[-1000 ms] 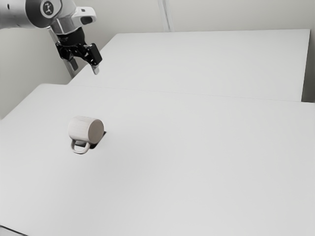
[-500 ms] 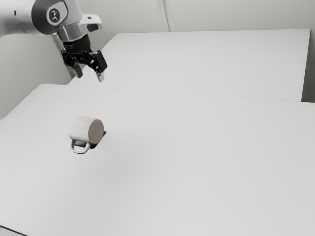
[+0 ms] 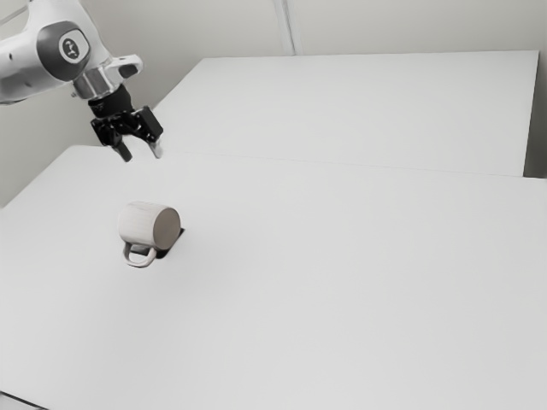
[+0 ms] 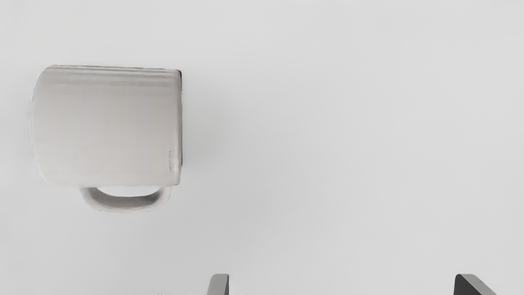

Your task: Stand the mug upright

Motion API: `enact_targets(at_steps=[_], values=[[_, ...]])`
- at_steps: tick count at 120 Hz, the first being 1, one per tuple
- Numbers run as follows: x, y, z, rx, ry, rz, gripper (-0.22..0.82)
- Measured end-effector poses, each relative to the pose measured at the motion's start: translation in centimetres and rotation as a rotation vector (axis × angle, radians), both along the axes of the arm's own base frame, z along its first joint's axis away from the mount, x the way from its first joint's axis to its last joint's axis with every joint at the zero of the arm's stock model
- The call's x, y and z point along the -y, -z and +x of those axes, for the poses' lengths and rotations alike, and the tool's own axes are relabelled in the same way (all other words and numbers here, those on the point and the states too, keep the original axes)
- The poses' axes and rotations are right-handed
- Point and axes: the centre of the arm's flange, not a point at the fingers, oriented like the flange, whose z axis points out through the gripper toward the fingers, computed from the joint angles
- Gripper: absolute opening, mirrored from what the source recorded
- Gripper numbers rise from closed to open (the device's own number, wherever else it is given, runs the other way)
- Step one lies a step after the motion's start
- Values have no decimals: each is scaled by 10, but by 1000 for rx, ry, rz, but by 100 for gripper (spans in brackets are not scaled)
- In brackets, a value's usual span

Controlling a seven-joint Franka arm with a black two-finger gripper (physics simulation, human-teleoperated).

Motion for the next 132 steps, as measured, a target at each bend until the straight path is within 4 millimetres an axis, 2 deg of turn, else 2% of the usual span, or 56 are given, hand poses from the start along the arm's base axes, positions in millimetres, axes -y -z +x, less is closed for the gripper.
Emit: enact_targets(at_steps=[6, 20, 51, 74, 84, 99, 132], values=[[-28, 5, -4, 6, -27, -14, 60], [-51, 28, 4, 7, -4, -54, 60], [-138, 94, 28, 62, 61, -205, 60], [-187, 134, 36, 97, 109, -268, 60], [-205, 147, 32, 111, 108, -295, 60], [-222, 170, 25, 111, 110, -337, 60], [-225, 208, 14, 105, 119, -486, 60]])
